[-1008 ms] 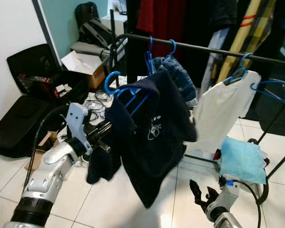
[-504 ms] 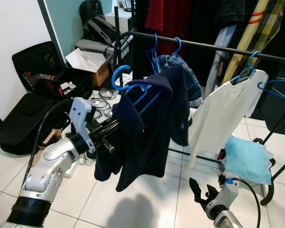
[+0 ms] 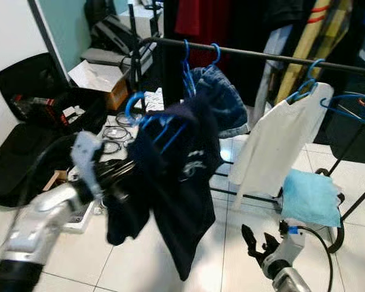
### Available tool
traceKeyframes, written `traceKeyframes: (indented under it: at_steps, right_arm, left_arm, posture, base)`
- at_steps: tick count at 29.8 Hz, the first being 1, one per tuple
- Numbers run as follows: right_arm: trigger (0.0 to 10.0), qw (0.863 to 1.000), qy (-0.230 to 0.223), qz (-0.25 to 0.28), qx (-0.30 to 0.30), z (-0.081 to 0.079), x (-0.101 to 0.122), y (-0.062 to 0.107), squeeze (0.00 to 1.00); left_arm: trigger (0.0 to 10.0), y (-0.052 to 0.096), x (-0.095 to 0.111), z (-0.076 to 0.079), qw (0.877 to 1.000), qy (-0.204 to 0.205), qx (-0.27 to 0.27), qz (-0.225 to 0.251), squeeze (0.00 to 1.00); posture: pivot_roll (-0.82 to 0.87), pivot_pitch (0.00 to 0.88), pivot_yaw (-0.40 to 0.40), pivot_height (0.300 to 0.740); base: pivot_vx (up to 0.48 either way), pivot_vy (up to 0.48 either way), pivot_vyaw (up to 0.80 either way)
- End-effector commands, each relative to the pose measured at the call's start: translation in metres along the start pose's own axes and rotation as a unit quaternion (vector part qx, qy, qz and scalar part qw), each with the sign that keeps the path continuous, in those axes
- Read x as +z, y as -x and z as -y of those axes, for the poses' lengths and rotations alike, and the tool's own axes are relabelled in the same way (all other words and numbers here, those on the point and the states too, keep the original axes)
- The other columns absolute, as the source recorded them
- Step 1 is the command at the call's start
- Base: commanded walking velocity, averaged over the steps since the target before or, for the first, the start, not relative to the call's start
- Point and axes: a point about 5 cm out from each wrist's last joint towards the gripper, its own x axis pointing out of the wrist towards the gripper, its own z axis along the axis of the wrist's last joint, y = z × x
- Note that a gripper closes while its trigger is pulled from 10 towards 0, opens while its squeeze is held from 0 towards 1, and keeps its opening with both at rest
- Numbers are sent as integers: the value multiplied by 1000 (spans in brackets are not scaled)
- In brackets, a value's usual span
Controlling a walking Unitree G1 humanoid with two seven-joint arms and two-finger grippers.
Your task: Hang hanger
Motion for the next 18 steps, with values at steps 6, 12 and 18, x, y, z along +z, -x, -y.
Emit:
traceKeyframes:
  at_steps: [6,12,18]
  right_arm:
    - [10000,1000,-5,-9,-2,2,-3,1,0]
    - [10000,1000,-6,-10,-4,2,-3,1,0]
    - [10000,1000,-5,-9,-5,2,-3,0,0]
  left_arm:
    - [10000,23,-4,-32,995,-44,67,-59,0]
    - [10000,11,-9,-30,990,-33,123,-55,0]
    - [10000,-18,-9,-2,991,1,130,-21,0]
  posture:
    - [-71,48,-25,740]
    - [-77,48,-23,740]
    - [-79,45,-21,740]
  base:
    - [0,0,0]
    - [0,0,0]
    - [375,0,0]
